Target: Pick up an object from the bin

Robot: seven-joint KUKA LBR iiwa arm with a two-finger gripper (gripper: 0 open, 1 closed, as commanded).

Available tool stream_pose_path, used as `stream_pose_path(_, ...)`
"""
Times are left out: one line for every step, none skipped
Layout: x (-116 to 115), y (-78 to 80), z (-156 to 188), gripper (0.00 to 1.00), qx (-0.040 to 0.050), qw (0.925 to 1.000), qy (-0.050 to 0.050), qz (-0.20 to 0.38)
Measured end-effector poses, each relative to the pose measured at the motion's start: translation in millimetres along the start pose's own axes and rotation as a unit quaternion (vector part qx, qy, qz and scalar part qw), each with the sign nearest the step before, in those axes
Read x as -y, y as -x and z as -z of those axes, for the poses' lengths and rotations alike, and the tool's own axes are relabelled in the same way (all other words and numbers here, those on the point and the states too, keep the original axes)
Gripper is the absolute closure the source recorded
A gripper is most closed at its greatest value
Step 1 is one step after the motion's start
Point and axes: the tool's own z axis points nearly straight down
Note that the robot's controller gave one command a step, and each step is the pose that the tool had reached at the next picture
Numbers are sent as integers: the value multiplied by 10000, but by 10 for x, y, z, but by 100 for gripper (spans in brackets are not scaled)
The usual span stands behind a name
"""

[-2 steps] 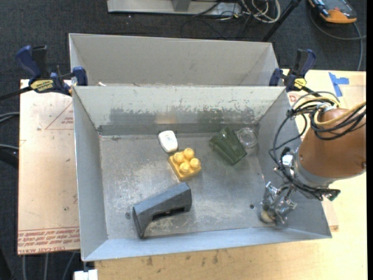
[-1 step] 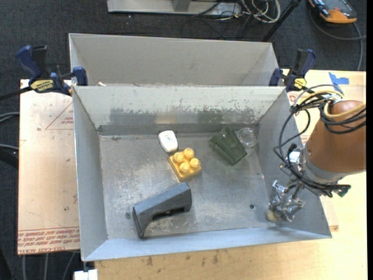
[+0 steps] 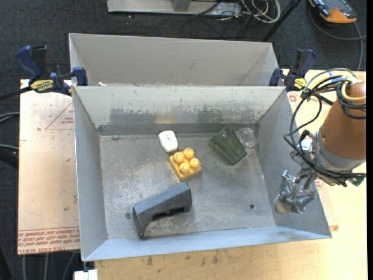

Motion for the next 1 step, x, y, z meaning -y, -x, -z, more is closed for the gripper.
stream_pose_path(16, 18, 271, 100, 5, 9954, -20, 962)
